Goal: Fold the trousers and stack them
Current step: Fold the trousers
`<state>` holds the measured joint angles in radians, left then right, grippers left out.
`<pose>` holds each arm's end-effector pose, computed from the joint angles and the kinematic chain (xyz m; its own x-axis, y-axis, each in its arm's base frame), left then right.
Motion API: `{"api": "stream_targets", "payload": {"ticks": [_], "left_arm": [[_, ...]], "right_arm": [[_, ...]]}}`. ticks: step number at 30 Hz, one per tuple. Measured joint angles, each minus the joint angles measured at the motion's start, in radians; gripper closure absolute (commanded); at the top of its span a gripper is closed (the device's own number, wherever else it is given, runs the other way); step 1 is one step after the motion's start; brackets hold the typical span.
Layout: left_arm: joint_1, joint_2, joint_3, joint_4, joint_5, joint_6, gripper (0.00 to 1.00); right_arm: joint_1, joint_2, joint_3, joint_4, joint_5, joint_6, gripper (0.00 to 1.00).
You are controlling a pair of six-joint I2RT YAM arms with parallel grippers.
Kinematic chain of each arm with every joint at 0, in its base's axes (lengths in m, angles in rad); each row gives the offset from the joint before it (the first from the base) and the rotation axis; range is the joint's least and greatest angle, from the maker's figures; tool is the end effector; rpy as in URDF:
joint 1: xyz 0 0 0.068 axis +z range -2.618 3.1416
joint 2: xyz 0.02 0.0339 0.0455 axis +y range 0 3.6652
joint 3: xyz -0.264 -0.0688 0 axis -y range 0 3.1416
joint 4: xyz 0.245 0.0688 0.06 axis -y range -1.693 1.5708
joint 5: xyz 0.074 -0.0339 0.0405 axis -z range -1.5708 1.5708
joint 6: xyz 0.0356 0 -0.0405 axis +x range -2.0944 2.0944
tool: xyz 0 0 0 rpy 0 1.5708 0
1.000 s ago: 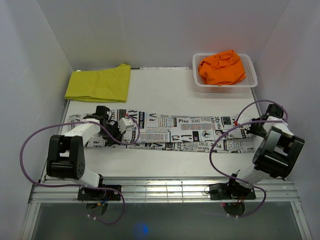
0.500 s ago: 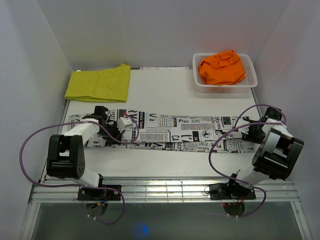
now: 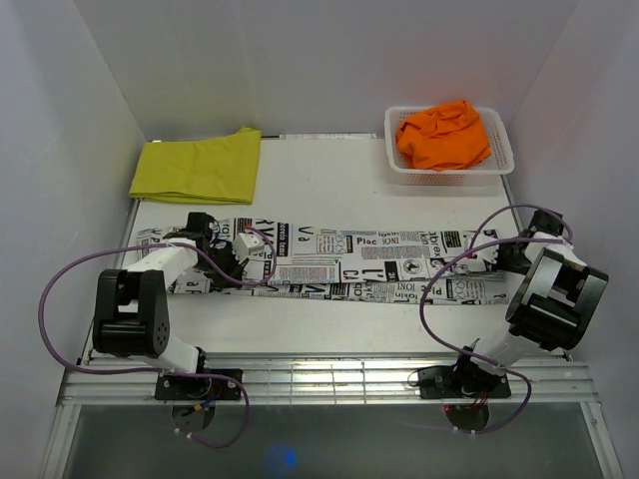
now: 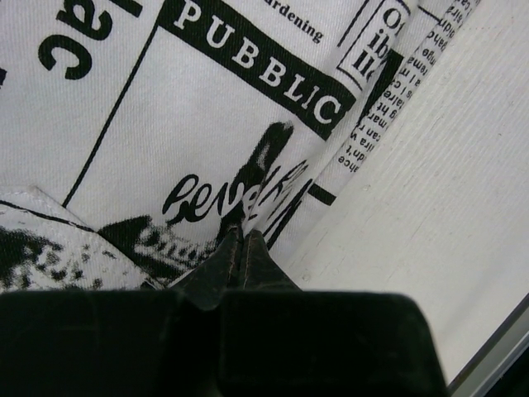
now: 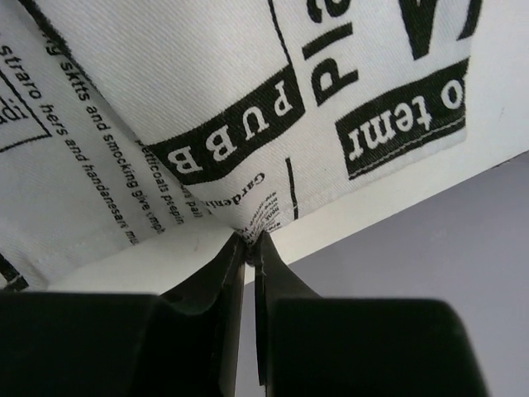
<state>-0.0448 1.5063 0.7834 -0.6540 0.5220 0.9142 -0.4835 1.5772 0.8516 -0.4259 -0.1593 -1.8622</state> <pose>0.2456 -0.0288 0.1570 -0.4916 0.7093 -0.5052 0.8587 0.4912 -0.1460 0.2587 -0.1295 0.1601 -0.1525 -0.9881 -0.0218 -0.8900 0.1469 -0.4316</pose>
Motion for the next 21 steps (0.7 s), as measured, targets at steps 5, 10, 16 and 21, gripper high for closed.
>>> {"api": "stream_targets", "payload": {"ticks": [5, 10, 16, 21], "left_arm": [[0.003, -0.006, -0.018, 0.027, 0.003, -0.016, 1.0], [0.005, -0.007, -0.04, 0.049, 0.013, -0.012, 1.0], [0.017, 0.005, -0.042, 0.06, 0.04, -0.01, 1.0], [0.058, 0.046, -0.021, 0.054, 0.105, -0.006, 1.0]], "right_arm": [[0.0, -0.026, 0.081, -0.083, -0.022, 0.008, 0.92], [0.0, -0.101, 0.171, -0.181, -0.062, 0.014, 0.92], [0.0, -0.189, 0.246, -0.293, -0.08, -0.001, 0.92], [0.0, -0.254, 0.278, -0.387, -0.067, -0.03, 0.92]]}}
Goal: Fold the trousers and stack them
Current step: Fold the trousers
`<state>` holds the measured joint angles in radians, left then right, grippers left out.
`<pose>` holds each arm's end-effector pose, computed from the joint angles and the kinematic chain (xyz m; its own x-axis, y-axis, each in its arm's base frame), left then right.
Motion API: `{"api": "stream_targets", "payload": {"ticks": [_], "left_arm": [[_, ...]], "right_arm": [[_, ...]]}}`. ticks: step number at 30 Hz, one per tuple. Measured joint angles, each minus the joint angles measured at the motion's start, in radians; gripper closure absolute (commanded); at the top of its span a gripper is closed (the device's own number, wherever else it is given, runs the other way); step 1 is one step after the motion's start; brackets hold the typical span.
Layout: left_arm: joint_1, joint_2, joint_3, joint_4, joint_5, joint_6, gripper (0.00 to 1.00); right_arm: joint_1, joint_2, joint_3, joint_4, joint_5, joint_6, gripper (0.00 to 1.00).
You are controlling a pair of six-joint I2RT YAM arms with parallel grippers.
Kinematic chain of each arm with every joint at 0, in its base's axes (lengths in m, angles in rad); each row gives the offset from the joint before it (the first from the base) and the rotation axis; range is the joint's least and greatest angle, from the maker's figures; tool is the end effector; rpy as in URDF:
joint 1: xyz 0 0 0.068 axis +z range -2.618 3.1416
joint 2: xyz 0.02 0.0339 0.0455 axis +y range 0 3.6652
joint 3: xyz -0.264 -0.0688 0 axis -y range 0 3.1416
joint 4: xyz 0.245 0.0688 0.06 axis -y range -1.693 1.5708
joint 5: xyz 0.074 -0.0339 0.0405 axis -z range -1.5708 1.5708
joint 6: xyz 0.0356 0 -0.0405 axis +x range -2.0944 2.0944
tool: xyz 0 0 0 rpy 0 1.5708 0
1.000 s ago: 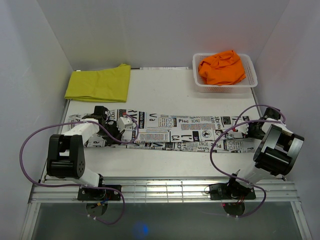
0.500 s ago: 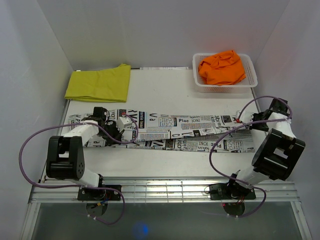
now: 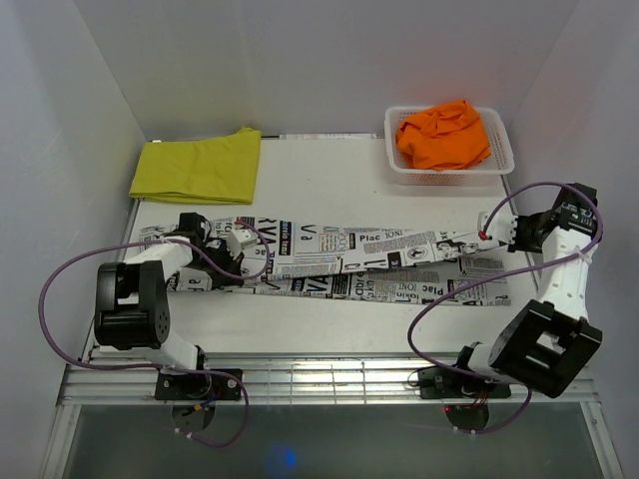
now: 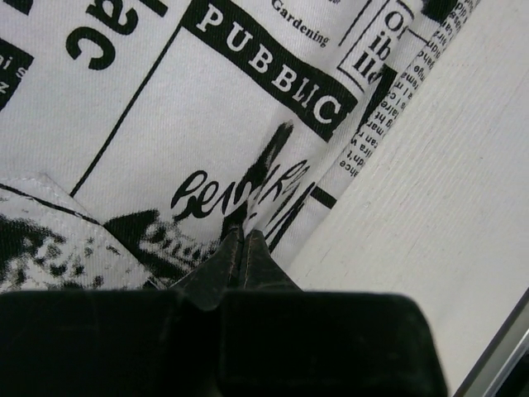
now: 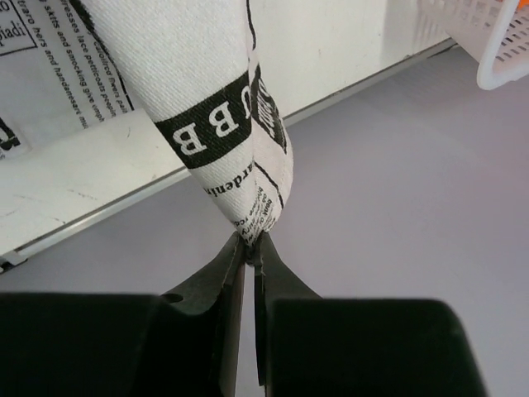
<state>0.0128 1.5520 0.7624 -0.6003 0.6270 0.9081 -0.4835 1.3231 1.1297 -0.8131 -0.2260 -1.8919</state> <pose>0.2489 -0.0177 0.1446 -0.5301 0.6317 -0.5657 0.8340 0.5089 -0.2133 0.2387 -0.1163 0.2894 -0.0931 -0.9956 -0.0109 -0.8194 0.0828 -0.5672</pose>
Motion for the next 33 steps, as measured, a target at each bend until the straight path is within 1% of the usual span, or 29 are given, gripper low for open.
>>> {"api": "stream_targets", "payload": {"ticks": [3, 5, 8, 12, 14, 16, 20, 23, 25, 28, 30, 33], "left_arm": [[0.034, 0.03, 0.013, -0.013, 0.053, 0.0, 1.0], [0.048, 0.04, 0.016, -0.018, 0.079, 0.001, 1.0], [0.06, 0.048, 0.017, -0.021, 0.097, 0.004, 1.0], [0.064, 0.048, 0.019, -0.025, 0.098, 0.013, 1.0], [0.065, 0.047, 0.026, -0.027, 0.098, 0.019, 1.0], [0.064, 0.039, 0.031, -0.035, 0.096, 0.024, 1.0], [0.062, 0.027, 0.037, -0.057, 0.078, 0.039, 1.0], [0.061, -0.002, 0.057, -0.116, 0.016, 0.066, 1.0], [0.064, -0.029, 0.072, -0.152, -0.008, 0.085, 1.0], [0.064, -0.114, 0.086, -0.213, -0.04, 0.132, 1.0], [0.064, -0.145, 0.078, -0.223, -0.056, 0.156, 1.0], [0.064, -0.151, 0.031, -0.207, -0.072, 0.177, 1.0]], "right_arm": [[-0.005, -0.072, -0.039, -0.025, 0.023, -0.031, 0.92], [-0.013, -0.12, -0.095, -0.033, 0.044, -0.051, 0.92], [-0.023, -0.149, -0.183, -0.047, 0.075, -0.072, 0.92], [-0.027, -0.139, -0.351, 0.013, 0.12, -0.083, 0.92], [-0.027, -0.097, -0.429, 0.085, 0.139, -0.078, 0.92], [-0.027, -0.043, -0.463, 0.144, 0.15, -0.068, 0.92], [-0.026, 0.037, -0.453, 0.239, 0.163, -0.024, 0.92], [-0.025, 0.063, -0.436, 0.269, 0.15, 0.003, 0.92], [-0.025, 0.065, -0.434, 0.274, 0.145, 0.008, 0.92], [-0.025, 0.066, -0.432, 0.274, 0.139, 0.016, 0.92], [-0.025, 0.067, -0.429, 0.274, 0.136, 0.02, 0.92], [-0.025, 0.072, -0.422, 0.271, 0.128, 0.024, 0.92]]}}
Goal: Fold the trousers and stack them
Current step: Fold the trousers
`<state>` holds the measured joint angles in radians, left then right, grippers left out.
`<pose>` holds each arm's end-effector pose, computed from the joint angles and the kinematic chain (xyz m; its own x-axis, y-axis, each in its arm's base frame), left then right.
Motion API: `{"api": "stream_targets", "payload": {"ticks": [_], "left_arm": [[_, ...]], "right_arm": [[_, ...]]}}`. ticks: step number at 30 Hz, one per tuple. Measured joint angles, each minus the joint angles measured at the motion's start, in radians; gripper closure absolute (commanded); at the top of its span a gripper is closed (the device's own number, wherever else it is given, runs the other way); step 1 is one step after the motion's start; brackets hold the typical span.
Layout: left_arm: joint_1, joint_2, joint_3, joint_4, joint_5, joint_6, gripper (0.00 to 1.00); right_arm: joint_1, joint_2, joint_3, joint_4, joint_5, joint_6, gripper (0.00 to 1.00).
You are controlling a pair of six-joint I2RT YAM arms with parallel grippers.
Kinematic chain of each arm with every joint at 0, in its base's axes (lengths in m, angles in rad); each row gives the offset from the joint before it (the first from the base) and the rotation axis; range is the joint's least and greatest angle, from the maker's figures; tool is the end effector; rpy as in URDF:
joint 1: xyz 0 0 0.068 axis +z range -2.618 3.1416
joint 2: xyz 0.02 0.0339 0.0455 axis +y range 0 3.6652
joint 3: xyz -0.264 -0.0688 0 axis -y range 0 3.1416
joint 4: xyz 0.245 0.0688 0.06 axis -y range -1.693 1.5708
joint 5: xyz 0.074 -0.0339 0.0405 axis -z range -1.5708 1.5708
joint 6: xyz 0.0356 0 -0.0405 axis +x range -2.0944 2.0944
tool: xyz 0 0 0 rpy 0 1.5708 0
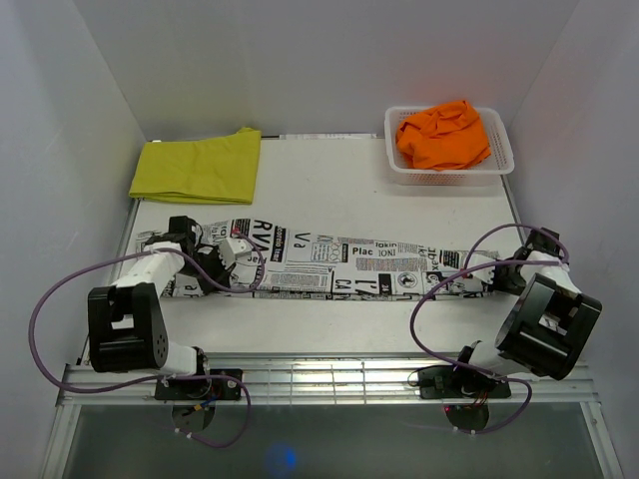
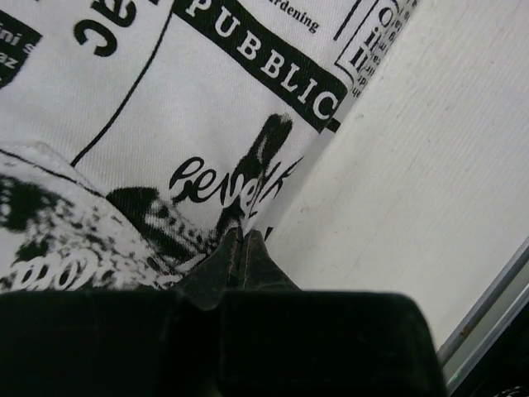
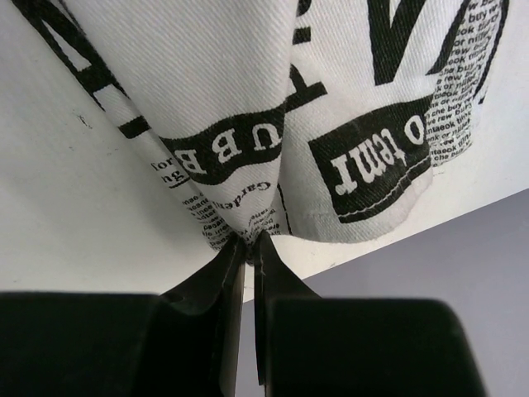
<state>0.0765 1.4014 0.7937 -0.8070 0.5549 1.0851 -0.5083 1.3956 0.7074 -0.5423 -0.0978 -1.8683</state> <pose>0.2279 -0.0013 0.1801 -0.4450 0.7198 -0.5328 0.8788 0.4653 -0.1055 0.2095 -0.1127 0.1610 -0.1945 -0.9809 0.0098 -0.9209 0.1791 -0.3461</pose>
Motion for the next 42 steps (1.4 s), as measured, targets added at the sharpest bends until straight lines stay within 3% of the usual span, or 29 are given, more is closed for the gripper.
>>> {"api": "stream_targets", "payload": {"ticks": [4, 17, 20, 21, 23, 24, 26, 27, 29, 31, 34, 39, 42], "left_arm": [[0.0, 0.053, -0.051, 0.032, -0.008, -0.002, 1.0], [0.014, 0.12, -0.018, 0.038, 0.029, -0.1, 1.0], [0.014, 0.12, -0.013, 0.033, 0.029, -0.103, 0.87], [0.014, 0.121, -0.01, 0.029, 0.029, -0.103, 0.76], [0.014, 0.121, -0.008, 0.028, 0.031, -0.093, 0.68], [0.014, 0.119, -0.006, 0.02, 0.034, -0.088, 0.59], [0.011, 0.106, -0.008, 0.0, 0.037, -0.072, 0.53], [0.011, 0.098, -0.008, -0.011, 0.038, -0.063, 0.39], [0.011, 0.082, -0.005, -0.032, 0.042, -0.046, 0.32], [0.012, 0.063, 0.008, -0.067, 0.043, -0.042, 0.26], [0.013, 0.035, 0.076, -0.127, 0.066, -0.05, 0.26], [0.013, -0.001, 0.183, -0.143, 0.101, -0.1, 0.26], [0.013, -0.006, 0.192, -0.139, 0.105, -0.135, 0.26]], "right_arm": [[0.0, 0.006, 0.019, -0.014, -0.012, 0.003, 0.92], [0.0, -0.005, 0.119, -0.091, -0.043, -0.005, 0.92], [0.0, -0.008, 0.103, -0.081, -0.037, -0.012, 0.9], [0.0, -0.008, 0.092, -0.073, -0.032, -0.013, 0.78], [-0.001, -0.008, 0.062, -0.054, -0.018, -0.015, 0.64], [-0.002, -0.006, 0.045, -0.043, 0.003, -0.017, 0.51], [-0.01, -0.006, 0.027, -0.032, 0.028, -0.016, 0.44], [-0.012, -0.007, 0.025, -0.032, 0.032, -0.017, 0.38], [-0.017, -0.016, 0.032, -0.041, 0.029, -0.008, 0.34], [-0.021, -0.026, 0.06, -0.074, 0.011, 0.005, 0.33], [-0.024, -0.03, 0.186, -0.175, -0.04, 0.051, 0.34], [-0.028, 0.026, 0.473, -0.31, -0.145, 0.19, 0.43], [-0.028, 0.1, 0.546, -0.372, -0.194, 0.3, 0.47]]}}
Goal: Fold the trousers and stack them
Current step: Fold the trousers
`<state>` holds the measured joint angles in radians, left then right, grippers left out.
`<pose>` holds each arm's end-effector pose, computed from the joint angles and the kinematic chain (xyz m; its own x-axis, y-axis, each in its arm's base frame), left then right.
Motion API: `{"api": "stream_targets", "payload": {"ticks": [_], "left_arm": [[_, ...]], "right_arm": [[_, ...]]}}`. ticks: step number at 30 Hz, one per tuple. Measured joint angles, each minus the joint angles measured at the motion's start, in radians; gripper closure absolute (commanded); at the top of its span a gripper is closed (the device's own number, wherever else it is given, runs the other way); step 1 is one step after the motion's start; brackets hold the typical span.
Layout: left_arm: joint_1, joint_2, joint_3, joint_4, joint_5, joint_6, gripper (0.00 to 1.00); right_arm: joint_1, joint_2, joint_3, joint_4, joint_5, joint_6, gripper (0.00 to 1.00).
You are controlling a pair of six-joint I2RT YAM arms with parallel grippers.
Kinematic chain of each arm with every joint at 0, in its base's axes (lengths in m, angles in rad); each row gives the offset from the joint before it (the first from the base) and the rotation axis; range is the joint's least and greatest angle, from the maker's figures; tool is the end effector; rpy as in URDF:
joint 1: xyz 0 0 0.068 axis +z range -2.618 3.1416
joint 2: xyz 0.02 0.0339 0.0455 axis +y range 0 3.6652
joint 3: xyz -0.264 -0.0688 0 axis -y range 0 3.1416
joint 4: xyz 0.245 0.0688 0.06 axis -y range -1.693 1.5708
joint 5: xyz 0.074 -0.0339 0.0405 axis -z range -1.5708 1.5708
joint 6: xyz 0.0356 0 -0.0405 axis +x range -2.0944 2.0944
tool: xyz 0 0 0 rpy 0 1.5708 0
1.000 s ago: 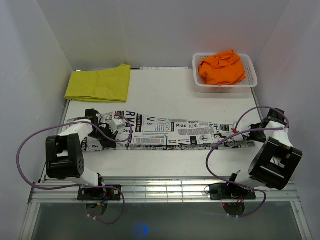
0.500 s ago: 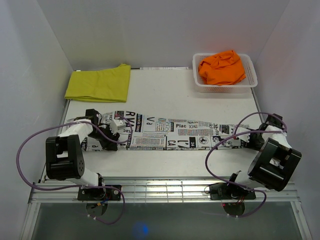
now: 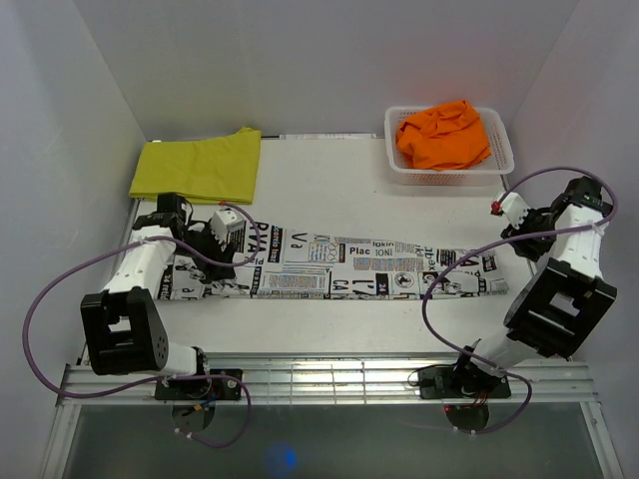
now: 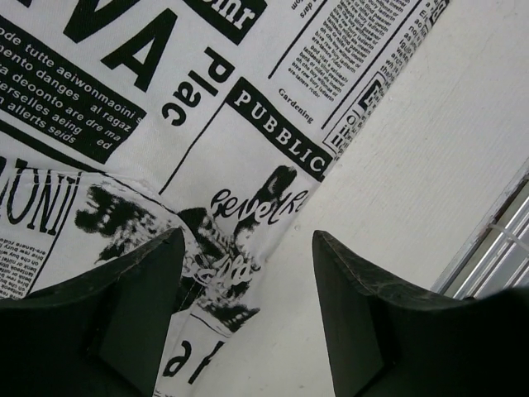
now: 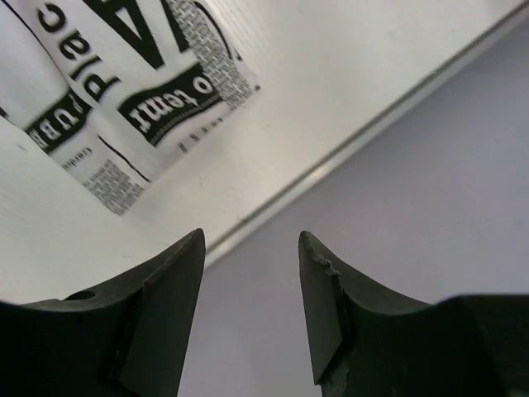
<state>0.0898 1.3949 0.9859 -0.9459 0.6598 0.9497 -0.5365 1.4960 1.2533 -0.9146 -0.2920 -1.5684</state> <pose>0.2453 0.0002 0.2313 -0.5174 0.5986 -0.6116 0.8260 0.5360 -0.1742 0.2596 -0.1425 0.2771 -0.3920 -0.8811 -0.2646 -0.7861 0.4702 -0.4012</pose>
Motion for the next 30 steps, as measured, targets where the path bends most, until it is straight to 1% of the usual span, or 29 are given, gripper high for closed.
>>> {"api": "stream_targets", "payload": {"ticks": [2, 5, 7, 11, 16, 18, 19, 20, 21, 22, 26, 30], "left_arm": [[0.0, 0.002, -0.002, 0.01, -0.003, -0.029, 0.26], [0.0, 0.002, -0.014, 0.044, -0.011, -0.076, 0.26], [0.0, 0.003, -0.027, 0.07, -0.02, -0.105, 0.26], [0.0, 0.011, -0.053, 0.117, -0.037, -0.152, 0.27], [0.0, 0.042, -0.08, 0.16, -0.056, -0.185, 0.28], [0.0, 0.052, -0.095, 0.176, -0.06, -0.193, 0.29], [0.0, 0.056, -0.104, 0.183, -0.061, -0.195, 0.29], [0.0, 0.057, -0.113, 0.191, -0.062, -0.198, 0.3], [0.0, 0.058, -0.119, 0.194, -0.063, -0.2, 0.3], [0.0, 0.058, -0.126, 0.199, -0.064, -0.2, 0.3], [0.0, 0.06, -0.141, 0.221, -0.068, -0.199, 0.31], [0.0, 0.059, -0.178, 0.251, -0.07, -0.195, 0.31]], "right_arm": [[0.0, 0.069, 0.018, -0.035, -0.025, 0.085, 0.48], [0.0, 0.172, 0.013, -0.063, -0.057, 0.24, 0.52], [0.0, 0.203, 0.002, -0.06, -0.073, 0.32, 0.53], [0.0, 0.222, -0.021, -0.005, -0.095, 0.489, 0.53], [0.0, 0.27, -0.033, 0.085, -0.11, 0.617, 0.53], [0.0, 0.294, -0.04, 0.103, -0.116, 0.65, 0.59], [0.0, 0.304, -0.04, 0.107, -0.118, 0.662, 0.65], [0.0, 0.315, -0.04, 0.114, -0.125, 0.678, 0.74], [0.0, 0.322, -0.04, 0.118, -0.129, 0.69, 0.91], [0.0, 0.326, -0.04, 0.123, -0.134, 0.7, 0.92], [-0.006, 0.322, -0.043, 0.137, -0.164, 0.714, 0.92], [-0.04, 0.262, -0.092, 0.157, -0.222, 0.692, 0.92]]}}
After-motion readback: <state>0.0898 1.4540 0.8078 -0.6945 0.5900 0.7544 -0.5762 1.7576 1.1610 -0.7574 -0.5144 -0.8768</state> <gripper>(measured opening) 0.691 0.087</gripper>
